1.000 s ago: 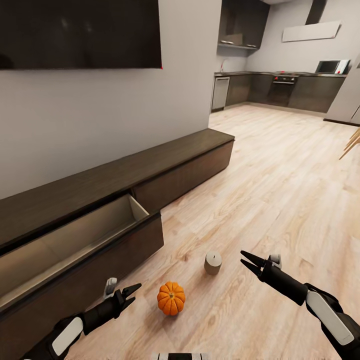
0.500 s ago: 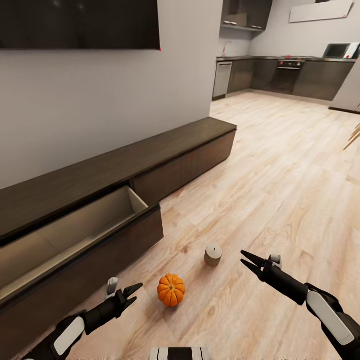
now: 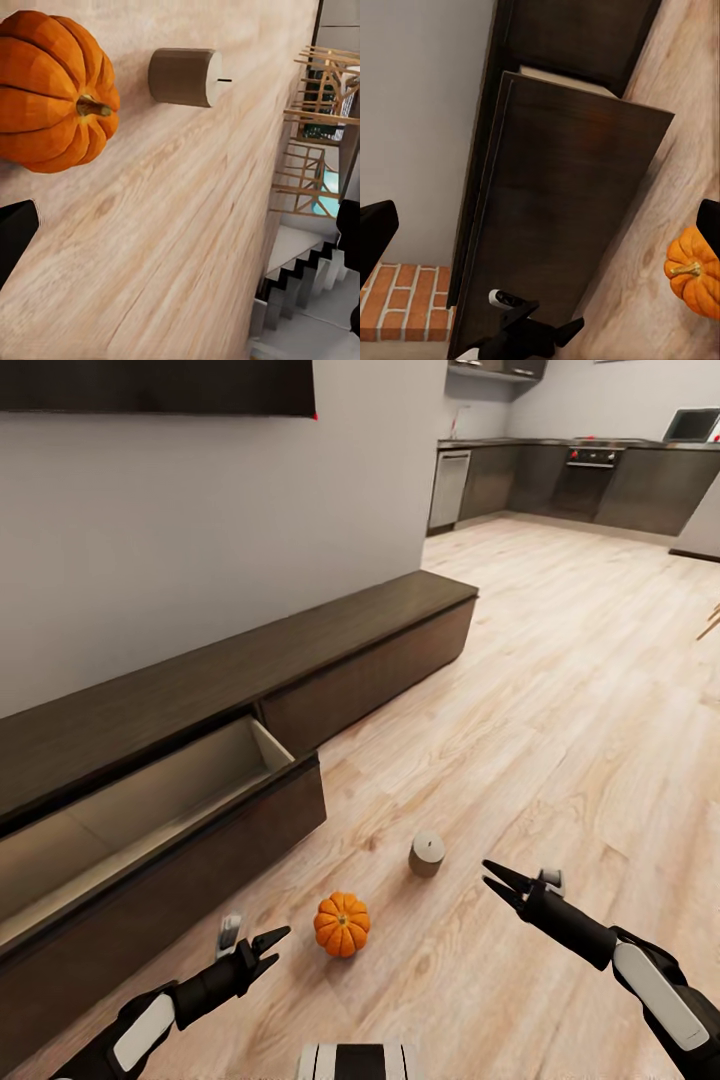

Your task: Place each of the two pumpkins and all three candles from the living room inside a cabinet in the living room (use any cabinet), then make sure every cabinet is closed, and position the cauldron so it is next to a table in the living room.

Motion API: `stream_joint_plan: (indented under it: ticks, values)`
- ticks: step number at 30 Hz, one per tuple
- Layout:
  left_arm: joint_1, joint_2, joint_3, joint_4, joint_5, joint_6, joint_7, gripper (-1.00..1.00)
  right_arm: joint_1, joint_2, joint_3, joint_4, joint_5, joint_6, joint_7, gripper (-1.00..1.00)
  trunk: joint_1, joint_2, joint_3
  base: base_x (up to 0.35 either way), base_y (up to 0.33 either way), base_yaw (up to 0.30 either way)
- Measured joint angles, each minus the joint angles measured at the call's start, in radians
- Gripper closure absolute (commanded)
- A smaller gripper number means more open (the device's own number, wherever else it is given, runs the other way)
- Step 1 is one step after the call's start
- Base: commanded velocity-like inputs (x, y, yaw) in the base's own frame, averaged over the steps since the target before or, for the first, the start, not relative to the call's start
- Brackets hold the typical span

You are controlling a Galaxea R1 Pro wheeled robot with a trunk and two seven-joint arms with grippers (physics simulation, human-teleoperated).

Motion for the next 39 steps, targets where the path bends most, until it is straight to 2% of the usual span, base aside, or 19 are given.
stream_joint_plan:
  ticks: [14,39]
  values:
    - [-0.001,0.002,0.001,0.0,0.0,0.0,-0.002,-1.0,0.0,0.0,0.001,-0.001,-0.001,-0.001,0.001,-1.0,0.006,-0.003,-0.04,0.0,0.0,-0.193]
    - [0.0,0.009,0.005,0.0,-0.005,-0.003,0.005,-1.0,0.0,0.0,0.002,-0.001,-0.001,-0.002,0.003,-1.0,0.018,-0.009,-0.136,0.0,0.0,-0.006]
